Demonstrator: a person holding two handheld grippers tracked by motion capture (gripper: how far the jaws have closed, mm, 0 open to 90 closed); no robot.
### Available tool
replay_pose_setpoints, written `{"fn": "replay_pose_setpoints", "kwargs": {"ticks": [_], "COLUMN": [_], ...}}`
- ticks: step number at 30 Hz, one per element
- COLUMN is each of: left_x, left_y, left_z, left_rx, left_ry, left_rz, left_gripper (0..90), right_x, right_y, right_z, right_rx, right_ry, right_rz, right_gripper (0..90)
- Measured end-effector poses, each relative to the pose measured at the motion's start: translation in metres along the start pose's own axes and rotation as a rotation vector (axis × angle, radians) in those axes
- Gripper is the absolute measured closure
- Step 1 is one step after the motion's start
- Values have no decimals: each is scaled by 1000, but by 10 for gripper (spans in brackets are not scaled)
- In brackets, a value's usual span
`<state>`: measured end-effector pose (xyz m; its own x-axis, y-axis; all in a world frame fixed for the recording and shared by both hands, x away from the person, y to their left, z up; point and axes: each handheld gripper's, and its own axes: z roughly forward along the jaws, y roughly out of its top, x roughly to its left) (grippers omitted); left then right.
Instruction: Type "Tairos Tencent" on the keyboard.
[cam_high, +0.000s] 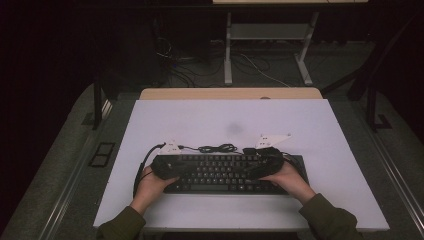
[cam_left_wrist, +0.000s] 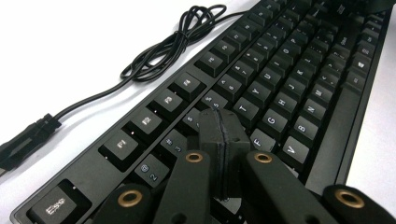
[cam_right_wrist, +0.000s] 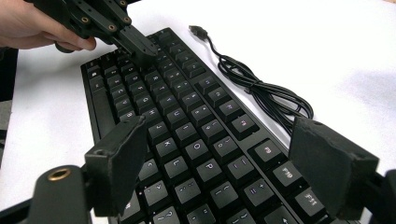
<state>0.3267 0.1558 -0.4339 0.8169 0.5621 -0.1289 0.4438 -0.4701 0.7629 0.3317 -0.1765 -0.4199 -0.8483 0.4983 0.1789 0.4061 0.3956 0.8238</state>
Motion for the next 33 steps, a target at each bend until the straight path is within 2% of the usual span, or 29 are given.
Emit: {"fn": "replay_pose_setpoints", "kwargs": {"ticks": [12, 14, 16, 18, 24, 29, 33], "left_x": [1, 0, 0, -1, -1, -2, -2], "left_y": [-2, -3, -2, -2, 0, 0, 0], "left_z": [2, 4, 3, 3, -1, -3, -4], "left_rx": [12, 6, 16, 17, -13, -11, -24], "left_ry": [-4, -17, -12, -10, -9, -10, -10], "left_rz": [2, -11, 5, 4, -5, 1, -10], "left_gripper": [893, 893, 893, 893, 892, 892, 879], "right_x": [0, 0, 0, 0, -1, -2, -1], "right_y": [0, 0, 0, 0, 0, 0, 1], "right_z": [0, 0, 0, 0, 0, 0, 1], "right_rx": [3, 3, 1, 2, -1, -4, 2], "right_ry": [0, 0, -1, -1, -2, -3, 4], "right_rz": [0, -2, -1, -2, -1, 1, 7], "right_gripper": [190, 190, 190, 190, 190, 191, 191]}}
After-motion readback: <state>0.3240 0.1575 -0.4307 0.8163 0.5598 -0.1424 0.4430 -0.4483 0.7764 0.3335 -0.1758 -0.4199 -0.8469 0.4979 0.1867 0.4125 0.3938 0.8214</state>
